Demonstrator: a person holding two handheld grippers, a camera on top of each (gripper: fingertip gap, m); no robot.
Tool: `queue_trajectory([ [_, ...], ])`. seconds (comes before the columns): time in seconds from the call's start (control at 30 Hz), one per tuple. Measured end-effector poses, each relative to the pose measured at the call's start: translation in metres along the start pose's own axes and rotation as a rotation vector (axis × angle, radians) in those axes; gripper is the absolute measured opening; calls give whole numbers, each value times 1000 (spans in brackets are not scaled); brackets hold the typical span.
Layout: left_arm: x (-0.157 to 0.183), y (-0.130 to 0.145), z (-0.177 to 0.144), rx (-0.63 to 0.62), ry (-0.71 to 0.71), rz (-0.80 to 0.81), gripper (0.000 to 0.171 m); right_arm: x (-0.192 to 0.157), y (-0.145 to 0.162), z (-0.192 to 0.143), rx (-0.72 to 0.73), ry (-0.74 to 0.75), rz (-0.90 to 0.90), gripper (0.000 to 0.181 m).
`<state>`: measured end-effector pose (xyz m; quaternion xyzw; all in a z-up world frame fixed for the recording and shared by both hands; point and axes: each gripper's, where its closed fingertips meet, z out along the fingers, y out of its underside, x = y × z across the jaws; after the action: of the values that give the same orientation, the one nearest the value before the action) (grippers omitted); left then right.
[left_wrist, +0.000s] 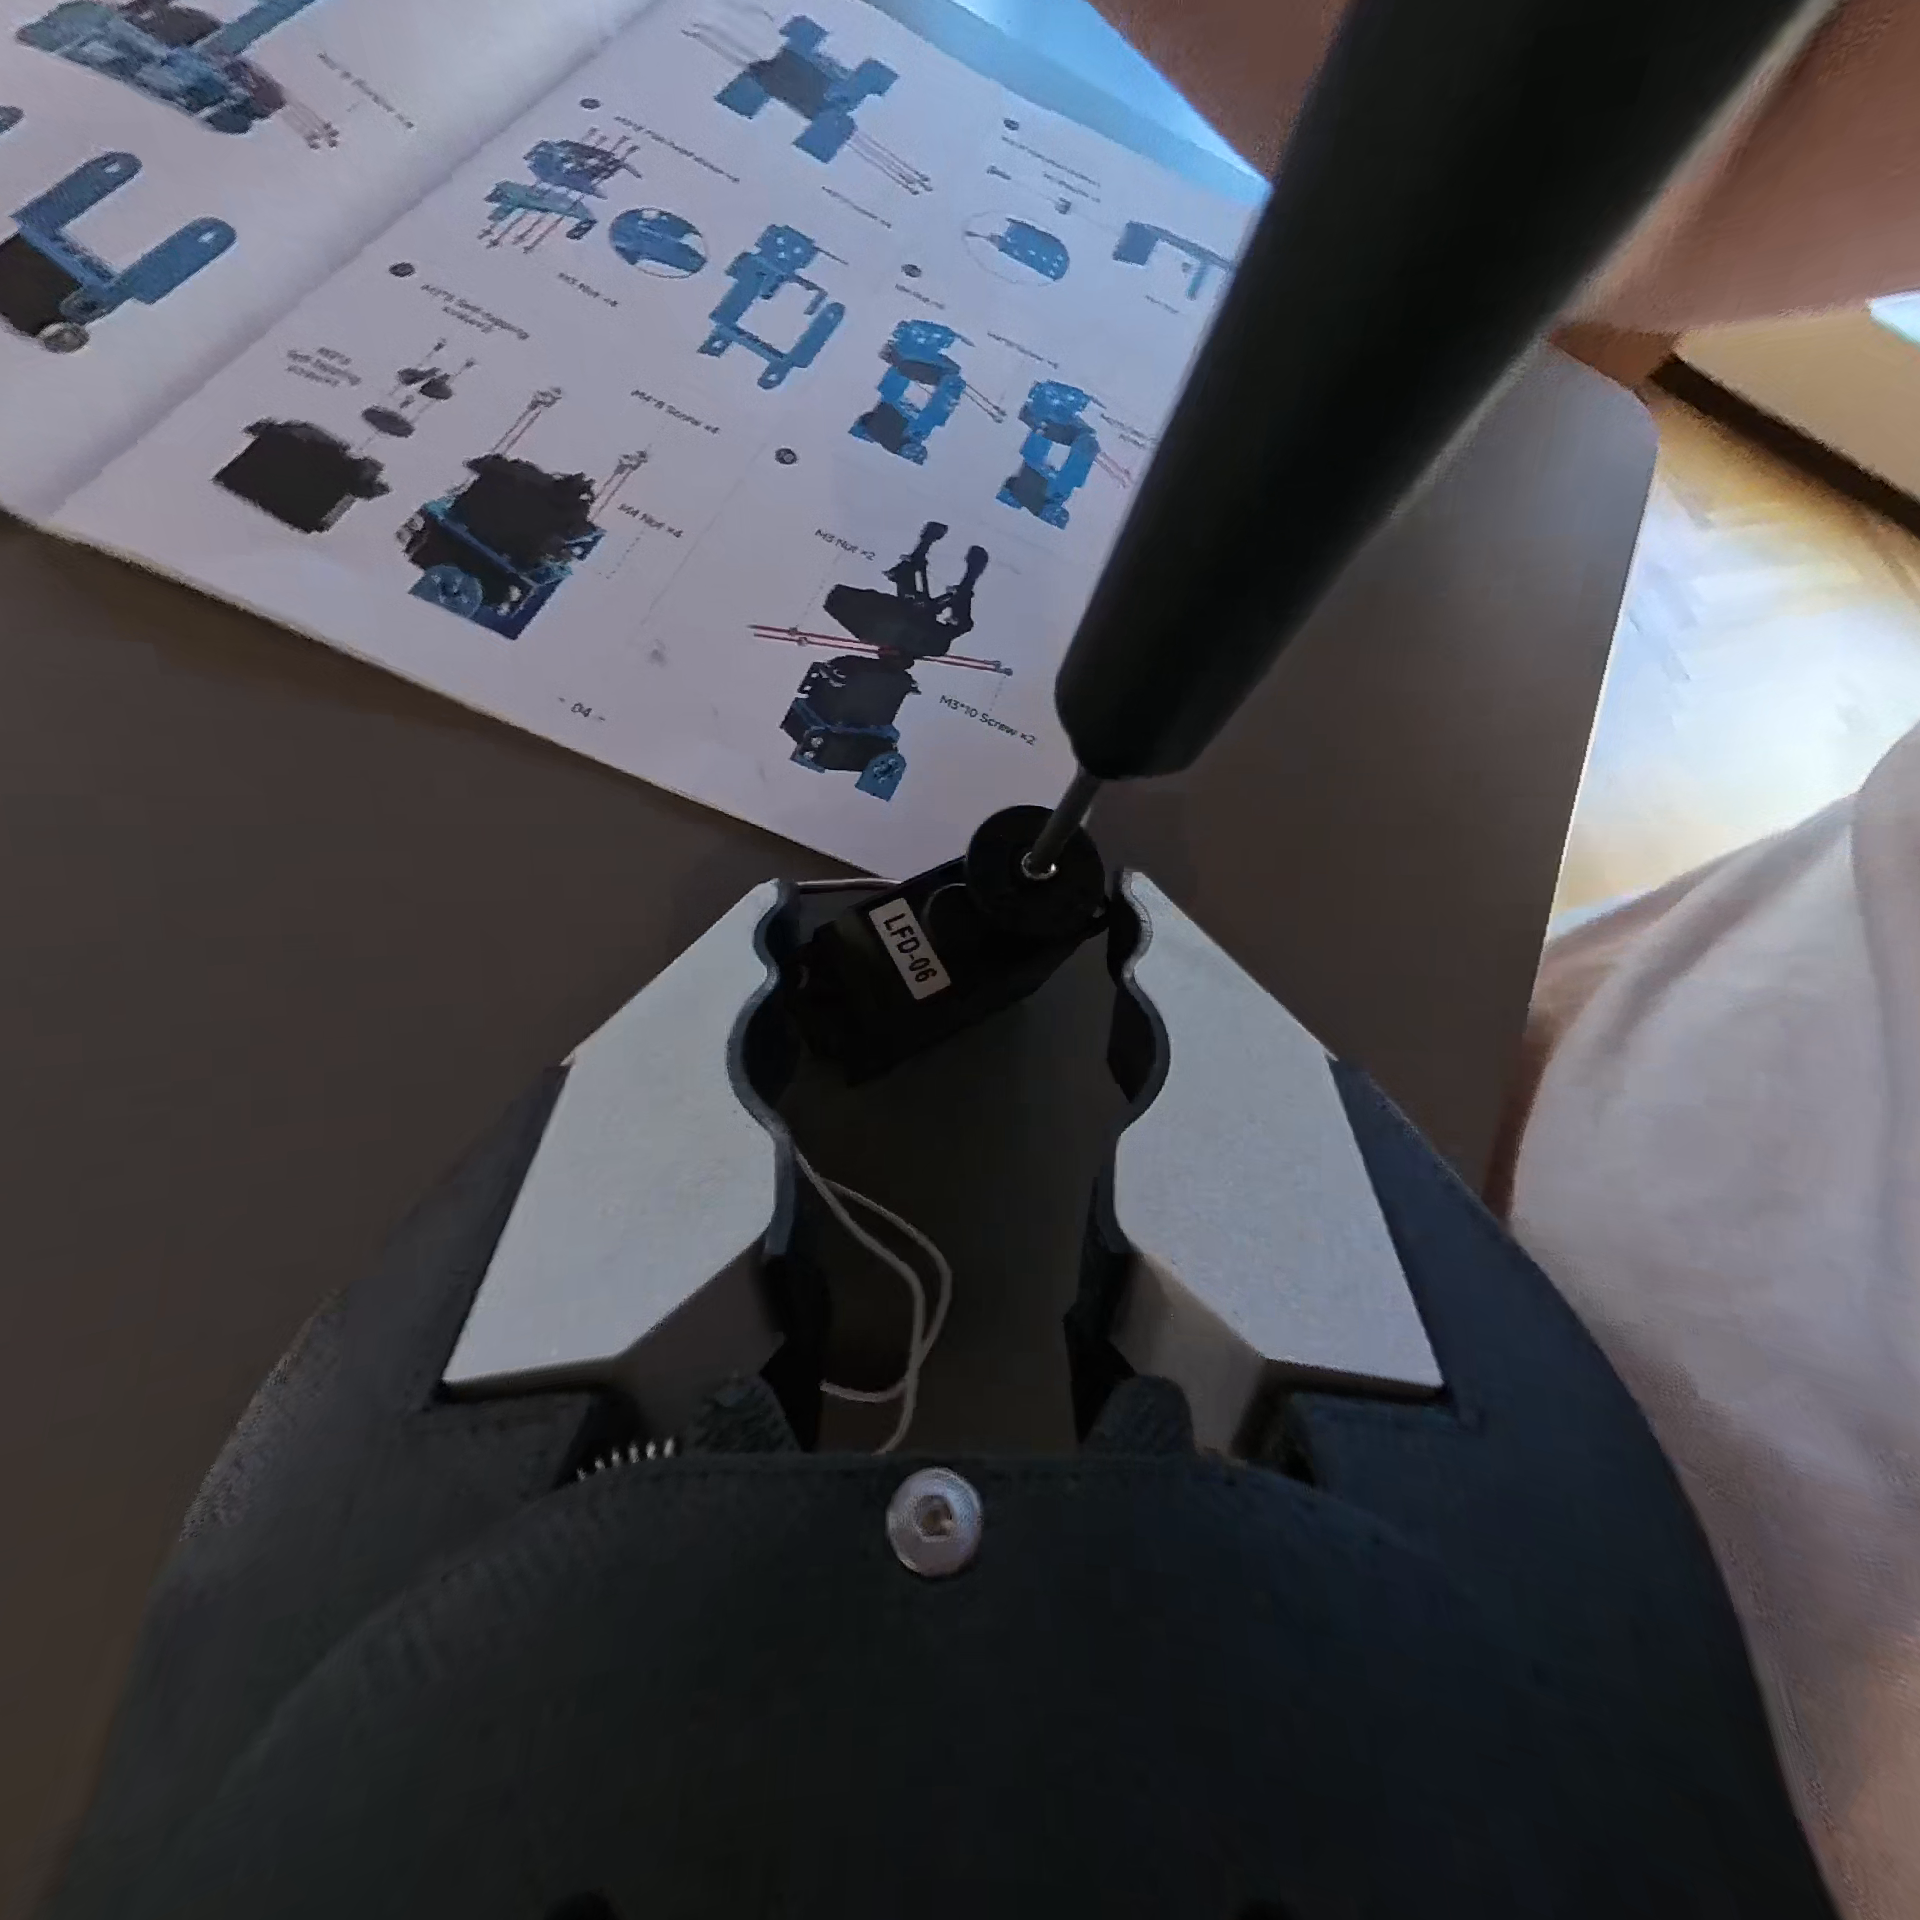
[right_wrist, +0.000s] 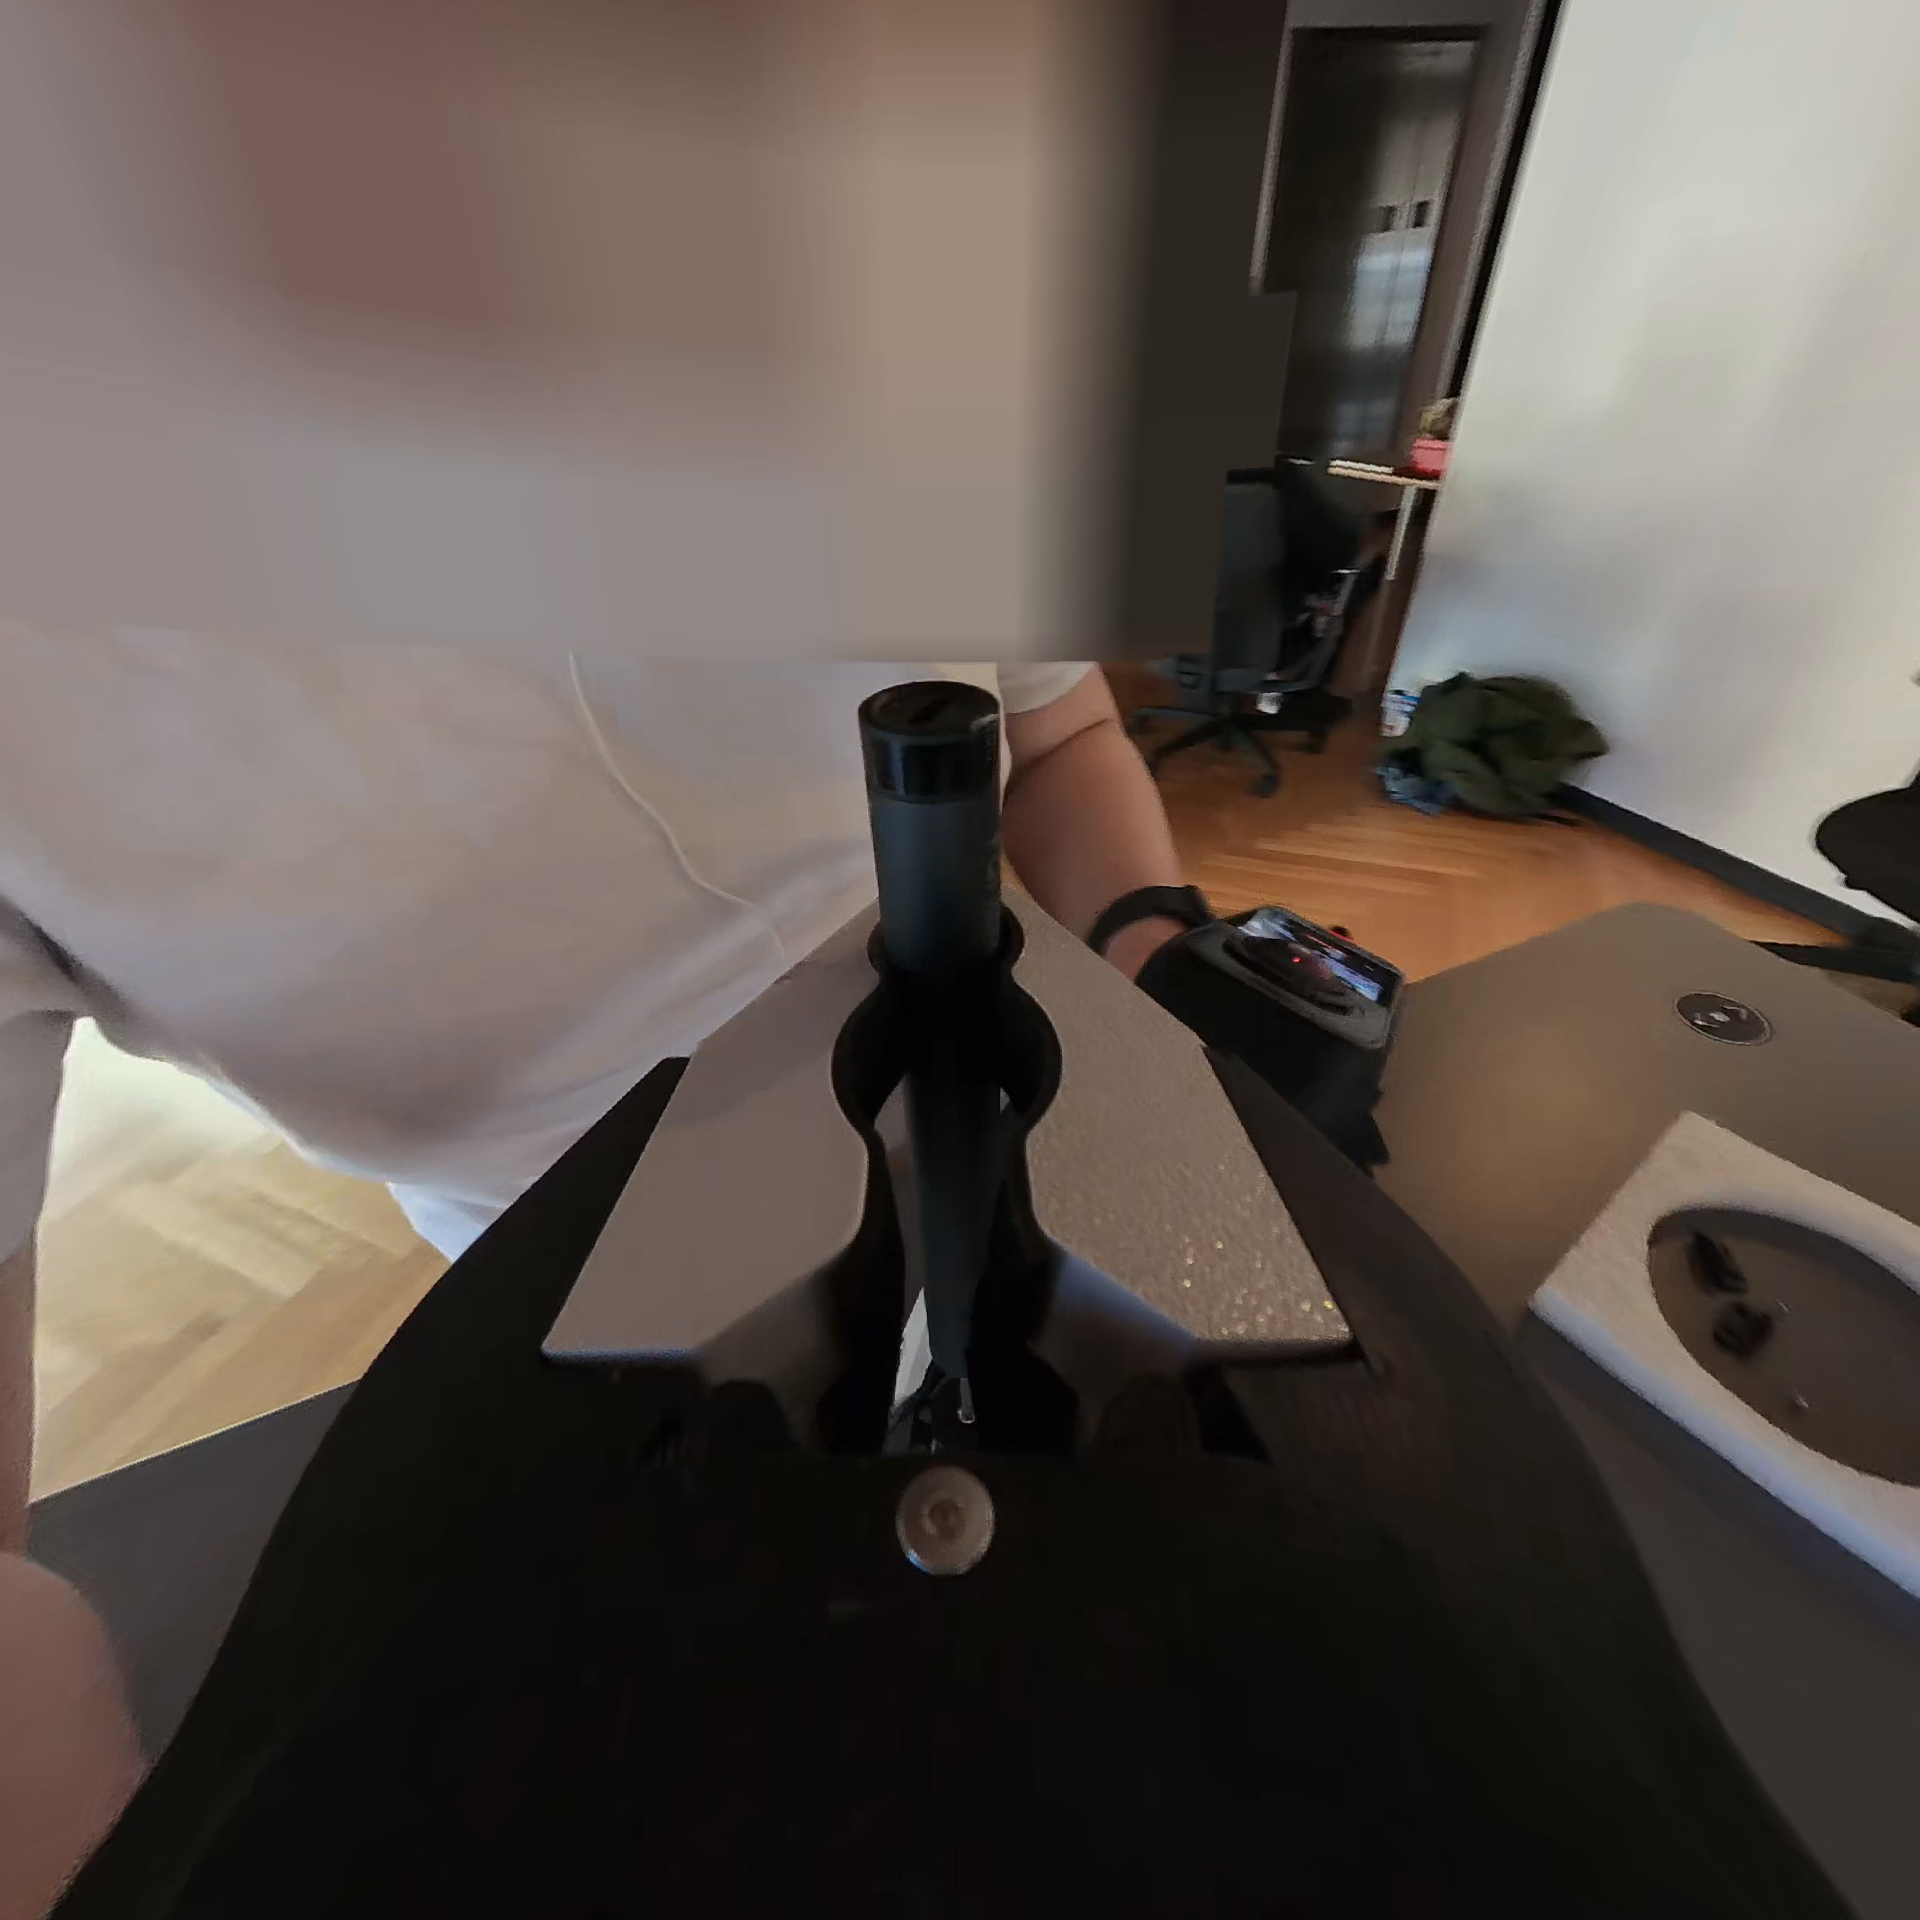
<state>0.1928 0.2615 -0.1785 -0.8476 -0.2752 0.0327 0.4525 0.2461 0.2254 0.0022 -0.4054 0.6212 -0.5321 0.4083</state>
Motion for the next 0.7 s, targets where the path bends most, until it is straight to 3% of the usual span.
queue_trajectory([
  [0.1,-1,5,-5,-26,56,73,54,9,-1,1,10,56,9,8],
  [0.17,-8,11,-12,-41,18,48,39,15,-1,1,13,153,5,7],
  [0.23,-8,10,-21,7,-25,-46,67,20,-1,-2,6,268,-13,7],
  [0.33,-3,7,-39,112,-174,-235,84,22,-2,-2,33,367,3,7],
  [0.43,-3,14,-52,152,-423,-352,75,29,-3,-1,36,473,-3,7],
  [0.53,8,4,-46,204,-526,-346,61,39,-3,-2,31,591,-9,7],
  [0.7,-13,14,-34,161,-697,-411,91,60,-5,-8,63,832,-1,7],
])
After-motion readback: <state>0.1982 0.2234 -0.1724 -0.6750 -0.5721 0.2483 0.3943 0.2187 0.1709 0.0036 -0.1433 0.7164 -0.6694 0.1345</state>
